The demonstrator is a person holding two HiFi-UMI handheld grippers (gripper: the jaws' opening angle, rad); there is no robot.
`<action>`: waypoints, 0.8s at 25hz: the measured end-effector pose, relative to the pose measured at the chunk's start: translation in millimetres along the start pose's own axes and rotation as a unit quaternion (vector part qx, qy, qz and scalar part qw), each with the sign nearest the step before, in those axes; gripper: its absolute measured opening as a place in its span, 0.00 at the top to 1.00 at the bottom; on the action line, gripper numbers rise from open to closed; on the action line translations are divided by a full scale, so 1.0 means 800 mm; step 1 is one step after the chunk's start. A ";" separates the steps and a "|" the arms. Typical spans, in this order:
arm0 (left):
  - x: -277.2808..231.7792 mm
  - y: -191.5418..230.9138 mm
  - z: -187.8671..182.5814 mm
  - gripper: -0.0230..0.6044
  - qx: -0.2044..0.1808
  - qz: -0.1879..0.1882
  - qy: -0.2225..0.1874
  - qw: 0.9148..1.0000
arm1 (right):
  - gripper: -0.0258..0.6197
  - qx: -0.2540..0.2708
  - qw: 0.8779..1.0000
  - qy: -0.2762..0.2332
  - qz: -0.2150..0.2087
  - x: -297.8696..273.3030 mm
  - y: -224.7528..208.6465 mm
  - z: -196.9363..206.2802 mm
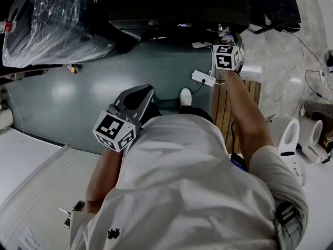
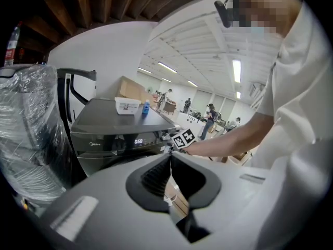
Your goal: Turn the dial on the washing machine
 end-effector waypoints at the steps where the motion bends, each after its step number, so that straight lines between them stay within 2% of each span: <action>1: 0.001 0.001 0.001 0.87 0.001 -0.001 0.000 1.000 | 0.56 0.010 1.000 0.003 0.003 -0.002 0.001 0.000; 3: 0.002 0.001 0.002 0.87 0.002 -0.004 0.001 1.000 | 0.56 0.010 1.000 0.005 0.007 -0.005 0.001 0.002; 9: 0.003 0.004 0.005 0.87 0.007 -0.006 0.000 1.000 | 0.56 -0.038 0.999 -0.003 0.010 -0.003 -0.005 -0.002; 13: 0.003 0.006 0.005 0.87 0.009 -0.007 -0.001 1.000 | 0.56 -0.109 0.994 -0.010 -0.006 0.000 -0.011 -0.005; 17: 0.000 0.004 0.002 0.87 0.007 -0.005 -0.002 1.000 | 0.56 -0.190 0.981 -0.025 -0.034 0.002 -0.019 0.000; 20: -0.002 0.004 0.001 0.87 0.005 -0.002 -0.001 1.000 | 0.56 -0.209 0.976 -0.029 -0.045 0.001 -0.021 0.001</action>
Point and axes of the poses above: the fingertips, and each gripper's own axes: x backward along the fingers, y to its left, z out of its underside, the point moved 5 cm from there along x, backward along the fingers, and after that the axes turned 7 degrees about -x, right-handed, at the moved point
